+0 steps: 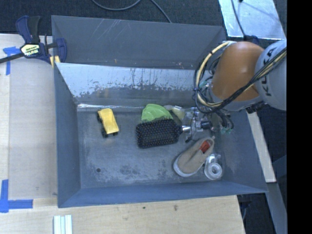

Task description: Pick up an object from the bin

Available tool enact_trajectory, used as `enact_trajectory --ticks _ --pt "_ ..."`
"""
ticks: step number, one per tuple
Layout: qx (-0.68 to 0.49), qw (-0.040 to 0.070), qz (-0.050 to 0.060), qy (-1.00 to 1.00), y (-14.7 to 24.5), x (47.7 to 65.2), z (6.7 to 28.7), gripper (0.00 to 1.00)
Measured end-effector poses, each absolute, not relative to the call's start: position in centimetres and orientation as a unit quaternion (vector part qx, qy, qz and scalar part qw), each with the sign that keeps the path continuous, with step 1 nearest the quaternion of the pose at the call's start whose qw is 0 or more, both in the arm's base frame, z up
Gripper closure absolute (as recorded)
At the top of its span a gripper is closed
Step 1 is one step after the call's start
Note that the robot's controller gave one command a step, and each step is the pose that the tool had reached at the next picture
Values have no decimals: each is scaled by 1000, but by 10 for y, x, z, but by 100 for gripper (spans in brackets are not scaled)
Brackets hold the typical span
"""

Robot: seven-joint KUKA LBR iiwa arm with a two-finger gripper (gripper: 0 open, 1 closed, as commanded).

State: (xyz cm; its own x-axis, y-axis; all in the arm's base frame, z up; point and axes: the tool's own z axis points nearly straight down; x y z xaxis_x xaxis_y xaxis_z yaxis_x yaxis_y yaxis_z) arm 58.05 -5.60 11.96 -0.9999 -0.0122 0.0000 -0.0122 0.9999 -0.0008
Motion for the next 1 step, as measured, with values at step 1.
enact_trajectory --ticks 1 --pt "-19 3 -1 1000 -54 589 182 100"
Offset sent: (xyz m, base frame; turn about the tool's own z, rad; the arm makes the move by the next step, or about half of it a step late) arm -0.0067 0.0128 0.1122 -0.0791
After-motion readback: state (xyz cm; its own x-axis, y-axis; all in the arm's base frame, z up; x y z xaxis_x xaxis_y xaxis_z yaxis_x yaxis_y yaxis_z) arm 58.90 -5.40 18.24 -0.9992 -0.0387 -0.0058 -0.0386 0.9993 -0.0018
